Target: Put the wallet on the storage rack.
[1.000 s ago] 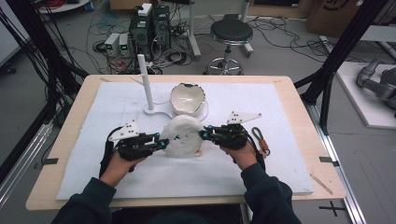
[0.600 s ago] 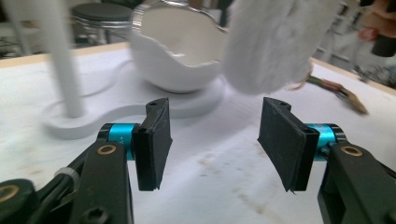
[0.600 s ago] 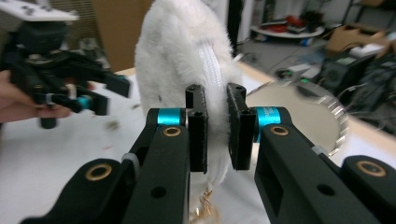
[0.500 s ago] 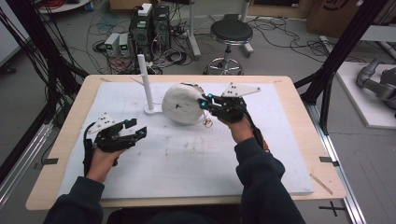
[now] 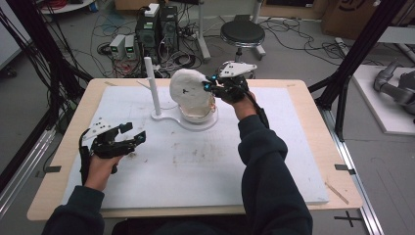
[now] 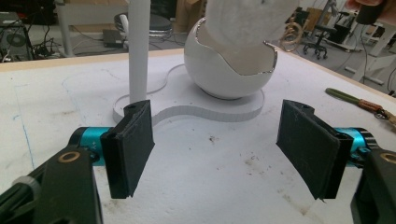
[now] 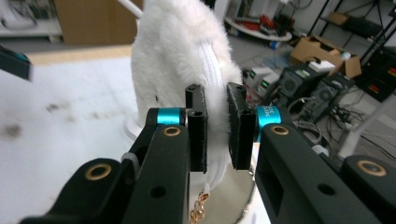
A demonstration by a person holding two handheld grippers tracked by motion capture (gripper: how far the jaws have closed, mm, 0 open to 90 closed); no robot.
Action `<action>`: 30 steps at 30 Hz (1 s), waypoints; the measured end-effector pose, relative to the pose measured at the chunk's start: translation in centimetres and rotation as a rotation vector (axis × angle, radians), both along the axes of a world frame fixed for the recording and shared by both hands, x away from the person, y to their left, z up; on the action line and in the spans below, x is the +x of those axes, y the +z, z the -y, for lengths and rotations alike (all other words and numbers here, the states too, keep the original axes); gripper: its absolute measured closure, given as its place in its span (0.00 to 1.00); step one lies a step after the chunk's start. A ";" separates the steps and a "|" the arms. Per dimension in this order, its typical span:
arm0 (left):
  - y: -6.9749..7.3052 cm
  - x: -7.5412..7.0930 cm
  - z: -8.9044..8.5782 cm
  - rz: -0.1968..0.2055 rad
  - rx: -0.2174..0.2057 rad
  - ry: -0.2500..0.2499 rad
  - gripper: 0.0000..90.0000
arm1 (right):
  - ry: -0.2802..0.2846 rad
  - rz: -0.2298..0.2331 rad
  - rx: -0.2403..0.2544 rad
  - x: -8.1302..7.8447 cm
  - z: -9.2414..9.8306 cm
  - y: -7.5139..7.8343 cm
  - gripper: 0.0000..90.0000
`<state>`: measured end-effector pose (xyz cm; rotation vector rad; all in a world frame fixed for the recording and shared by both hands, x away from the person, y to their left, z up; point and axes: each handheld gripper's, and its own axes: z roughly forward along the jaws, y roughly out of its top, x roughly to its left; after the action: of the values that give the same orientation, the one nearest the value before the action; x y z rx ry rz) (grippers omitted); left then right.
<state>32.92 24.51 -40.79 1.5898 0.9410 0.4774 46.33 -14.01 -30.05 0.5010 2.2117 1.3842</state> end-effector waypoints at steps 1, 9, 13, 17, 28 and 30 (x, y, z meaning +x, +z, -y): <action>0.0 0.0 0.0 0.000 0.000 0.001 0.30 | -0.005 0.005 -0.017 0.3 -0.1 -0.1 0.90; -0.2 0.0 0.0 -0.004 -0.001 -0.001 0.30 | -0.033 0.052 -0.117 1.1 0.5 -0.9 0.90; -0.2 0.0 0.0 -0.006 -0.004 0.002 0.30 | -0.016 0.088 -0.188 0.7 0.4 -1.2 0.90; -0.2 0.0 -0.1 -0.007 -0.009 0.006 0.30 | -0.003 0.124 -0.251 0.3 -0.2 -1.5 0.90; -0.3 0.0 -0.1 -0.011 -0.013 0.009 0.30 | -0.046 0.140 -0.370 0.9 -2.1 -3.3 0.90; -0.4 0.0 -0.1 -0.012 -0.015 0.009 0.30 | -0.069 0.148 -0.379 1.0 -2.4 -3.4 0.90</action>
<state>32.94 24.62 -41.14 1.5769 0.9591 0.4662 47.35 -11.65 -33.49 0.3229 2.2377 0.9034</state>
